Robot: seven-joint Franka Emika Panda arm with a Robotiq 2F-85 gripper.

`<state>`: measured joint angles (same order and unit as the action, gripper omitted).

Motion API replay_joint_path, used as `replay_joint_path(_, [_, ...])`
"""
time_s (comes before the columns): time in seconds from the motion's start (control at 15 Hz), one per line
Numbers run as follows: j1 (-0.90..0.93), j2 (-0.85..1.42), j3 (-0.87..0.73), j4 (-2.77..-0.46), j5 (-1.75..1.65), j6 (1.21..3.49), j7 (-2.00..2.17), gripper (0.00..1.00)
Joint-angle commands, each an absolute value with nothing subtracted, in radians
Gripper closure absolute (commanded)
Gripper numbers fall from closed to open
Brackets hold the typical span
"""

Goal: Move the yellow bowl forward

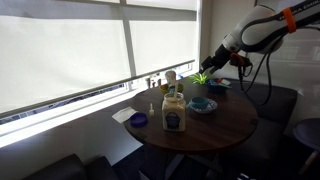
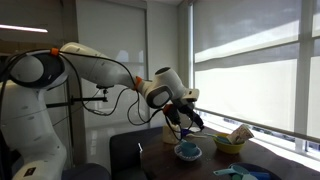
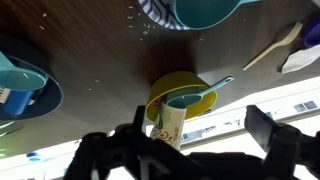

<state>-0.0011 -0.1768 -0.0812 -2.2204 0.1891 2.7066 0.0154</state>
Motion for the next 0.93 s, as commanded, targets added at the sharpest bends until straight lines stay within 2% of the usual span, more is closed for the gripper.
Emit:
replay_joint_path(0.0, [-0.041, -0.151, -0.063, -2.213, 0.135, 2.731, 0.102, 0.0])
replay_joint_path(0.33, [-0.124, -0.002, -0.073, -2.107, 0.001, 2.639, 0.356, 0.0])
replay_joint_path(0.47, [-0.113, 0.063, -0.086, -2.035, 0.076, 2.589, 0.385, 0.0])
replay_joint_path(0.6, [-0.104, 0.126, -0.087, -1.933, 0.139, 2.487, 0.424, 0.0])
replay_joint_path(0.87, [-0.084, 0.208, -0.103, -1.738, 0.052, 2.281, 0.528, 0.0])
